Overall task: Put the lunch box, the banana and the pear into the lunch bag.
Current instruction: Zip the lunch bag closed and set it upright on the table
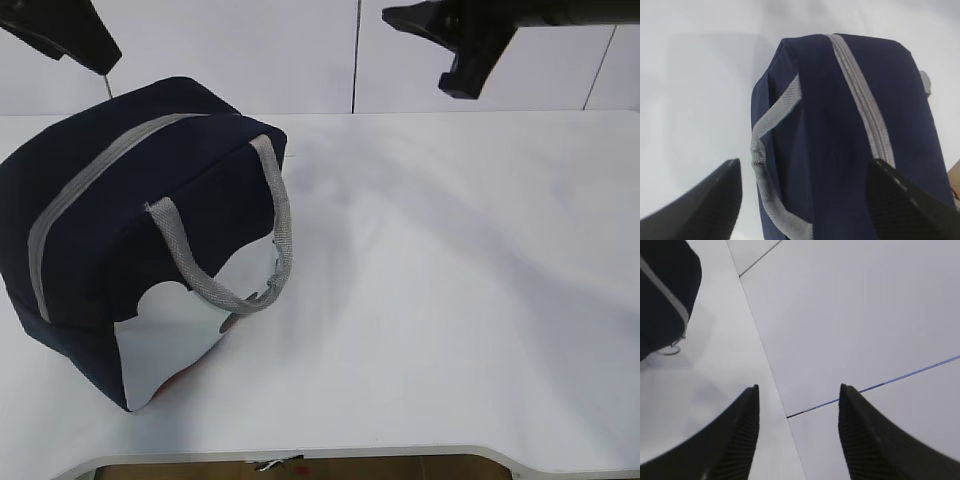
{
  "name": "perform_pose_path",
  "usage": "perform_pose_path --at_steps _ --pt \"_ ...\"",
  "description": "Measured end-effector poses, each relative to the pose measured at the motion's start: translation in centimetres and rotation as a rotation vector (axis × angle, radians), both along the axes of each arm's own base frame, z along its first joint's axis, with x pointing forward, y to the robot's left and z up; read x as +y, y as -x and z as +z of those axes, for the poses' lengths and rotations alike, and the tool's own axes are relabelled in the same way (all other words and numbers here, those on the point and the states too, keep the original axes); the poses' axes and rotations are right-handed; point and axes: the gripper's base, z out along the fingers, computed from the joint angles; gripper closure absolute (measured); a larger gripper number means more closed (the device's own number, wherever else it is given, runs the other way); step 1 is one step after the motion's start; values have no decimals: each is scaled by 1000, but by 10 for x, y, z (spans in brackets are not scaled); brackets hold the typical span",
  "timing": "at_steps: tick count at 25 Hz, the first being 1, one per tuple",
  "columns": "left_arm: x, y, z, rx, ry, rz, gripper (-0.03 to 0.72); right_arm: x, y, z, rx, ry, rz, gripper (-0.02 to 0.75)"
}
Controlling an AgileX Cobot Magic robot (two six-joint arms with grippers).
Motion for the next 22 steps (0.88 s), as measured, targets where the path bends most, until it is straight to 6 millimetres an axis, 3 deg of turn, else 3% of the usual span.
perform_pose_path --at_steps 6,13,22 --pt "1 7 10 -14 19 17 133 -6 17 -19 17 70 -4 316" --pt "1 12 16 -1 55 62 140 18 37 -39 120 -19 -26 316" --pt "-6 15 16 35 89 113 156 10 33 -38 138 -123 -179 316"
